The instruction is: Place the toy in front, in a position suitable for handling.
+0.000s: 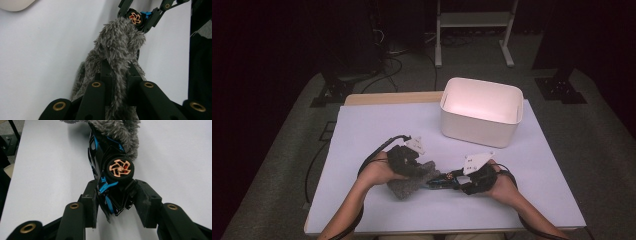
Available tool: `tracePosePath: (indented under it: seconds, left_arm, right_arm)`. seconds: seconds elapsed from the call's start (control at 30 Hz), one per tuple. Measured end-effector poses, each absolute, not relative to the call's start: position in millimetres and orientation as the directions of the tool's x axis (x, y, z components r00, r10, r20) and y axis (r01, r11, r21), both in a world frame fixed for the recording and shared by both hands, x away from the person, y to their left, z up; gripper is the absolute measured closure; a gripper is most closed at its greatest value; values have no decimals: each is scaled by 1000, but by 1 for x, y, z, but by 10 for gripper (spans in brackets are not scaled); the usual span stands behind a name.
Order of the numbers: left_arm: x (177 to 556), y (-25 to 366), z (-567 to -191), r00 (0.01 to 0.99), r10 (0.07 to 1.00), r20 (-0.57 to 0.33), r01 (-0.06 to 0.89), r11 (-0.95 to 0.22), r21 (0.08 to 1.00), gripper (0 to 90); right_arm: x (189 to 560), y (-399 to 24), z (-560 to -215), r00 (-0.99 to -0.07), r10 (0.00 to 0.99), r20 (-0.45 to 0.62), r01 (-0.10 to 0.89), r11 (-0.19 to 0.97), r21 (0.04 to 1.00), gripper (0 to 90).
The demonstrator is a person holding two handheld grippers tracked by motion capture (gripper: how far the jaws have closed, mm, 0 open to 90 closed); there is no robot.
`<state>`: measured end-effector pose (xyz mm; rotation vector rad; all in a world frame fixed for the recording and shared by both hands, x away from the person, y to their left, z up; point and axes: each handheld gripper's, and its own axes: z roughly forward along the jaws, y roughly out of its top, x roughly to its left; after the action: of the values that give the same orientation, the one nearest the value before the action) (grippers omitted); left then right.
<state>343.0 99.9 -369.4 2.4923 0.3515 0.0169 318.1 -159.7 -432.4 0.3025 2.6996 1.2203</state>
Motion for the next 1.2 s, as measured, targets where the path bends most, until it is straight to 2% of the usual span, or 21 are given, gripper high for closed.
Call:
tracePosePath:
  seconds: [0.33,0.63,1.13,1.2]
  left_arm:
    - [332,103,-372,970,234,-69,228,-773,592,811]
    - [322,103,-374,974,214,-69,213,-778,592,806]
    - [305,102,-382,981,175,-78,187,-790,584,800]
    - [302,102,-387,983,160,-92,183,-795,578,796]
  right_arm:
    - [312,-157,-429,-968,249,20,180,640,747,371]
    - [310,-158,-425,-962,265,70,224,616,755,282]
    - [309,-155,-432,-958,262,113,257,622,740,236]
    - [307,-152,-437,-963,248,106,246,644,724,206]
